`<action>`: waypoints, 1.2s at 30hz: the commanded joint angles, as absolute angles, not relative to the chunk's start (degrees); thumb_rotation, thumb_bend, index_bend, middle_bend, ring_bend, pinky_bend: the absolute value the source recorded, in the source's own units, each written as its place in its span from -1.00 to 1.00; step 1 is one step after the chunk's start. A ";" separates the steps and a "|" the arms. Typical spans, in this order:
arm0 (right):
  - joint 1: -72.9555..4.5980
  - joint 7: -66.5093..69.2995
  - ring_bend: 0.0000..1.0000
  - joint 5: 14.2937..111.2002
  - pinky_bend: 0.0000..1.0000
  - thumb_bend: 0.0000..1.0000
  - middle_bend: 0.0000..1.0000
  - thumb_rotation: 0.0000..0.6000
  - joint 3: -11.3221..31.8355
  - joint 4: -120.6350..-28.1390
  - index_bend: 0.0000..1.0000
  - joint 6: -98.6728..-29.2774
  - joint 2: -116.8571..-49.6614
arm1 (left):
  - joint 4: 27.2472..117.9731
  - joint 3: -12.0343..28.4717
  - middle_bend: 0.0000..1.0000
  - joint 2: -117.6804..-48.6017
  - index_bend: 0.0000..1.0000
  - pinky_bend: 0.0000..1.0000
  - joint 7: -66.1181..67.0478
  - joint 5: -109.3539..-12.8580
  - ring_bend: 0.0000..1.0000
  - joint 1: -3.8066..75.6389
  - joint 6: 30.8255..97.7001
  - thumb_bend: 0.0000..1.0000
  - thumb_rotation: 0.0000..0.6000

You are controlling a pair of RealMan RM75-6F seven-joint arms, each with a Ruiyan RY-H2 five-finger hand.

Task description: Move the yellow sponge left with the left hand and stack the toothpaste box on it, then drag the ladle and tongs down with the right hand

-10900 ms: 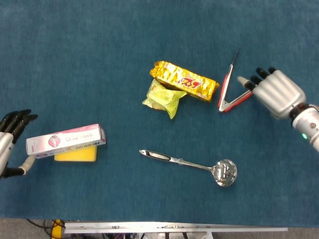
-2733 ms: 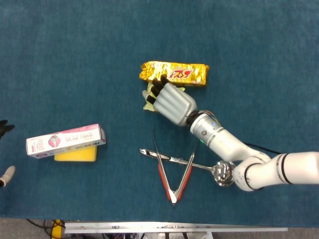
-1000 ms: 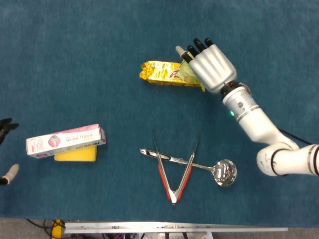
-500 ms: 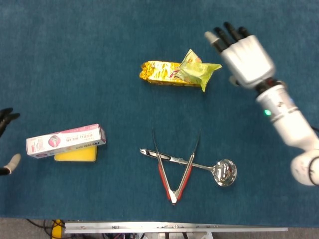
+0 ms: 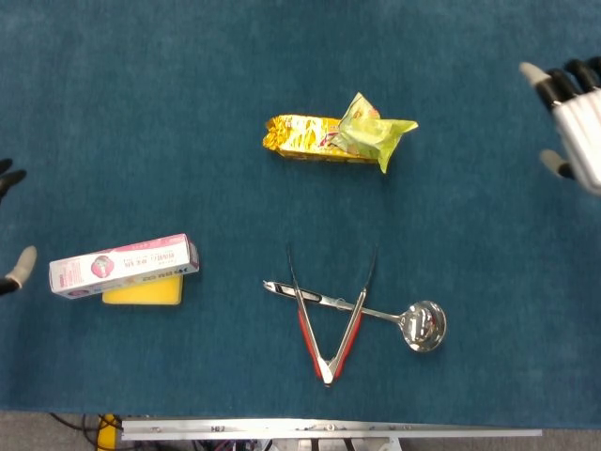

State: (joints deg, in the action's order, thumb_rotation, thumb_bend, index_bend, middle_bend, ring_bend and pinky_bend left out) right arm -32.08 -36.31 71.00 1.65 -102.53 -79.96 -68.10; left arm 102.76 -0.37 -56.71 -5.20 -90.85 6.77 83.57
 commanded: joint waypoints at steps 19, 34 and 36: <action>-10.14 -28.34 -0.43 75.23 -0.51 -0.91 -0.18 1.00 -3.23 -99.82 -0.52 -96.80 -64.92 | 99.78 0.53 -0.79 -60.65 -0.75 -0.62 -1.30 -91.18 -0.88 4.82 87.66 -0.32 1.00; -5.29 -25.91 -0.43 73.57 -0.51 -0.91 -0.18 1.00 -1.38 -98.65 -0.52 -94.88 -65.02 | 100.02 -0.49 -0.79 -61.86 -0.75 -0.62 0.92 -91.95 -0.88 3.41 88.75 -0.32 1.00; -5.21 -25.91 -0.43 73.76 -0.51 -0.91 -0.18 1.00 -0.99 -98.51 -0.51 -94.39 -65.15 | 100.19 -0.51 -0.79 -61.79 -0.75 -0.62 1.19 -91.85 -0.88 3.40 88.60 -0.32 1.00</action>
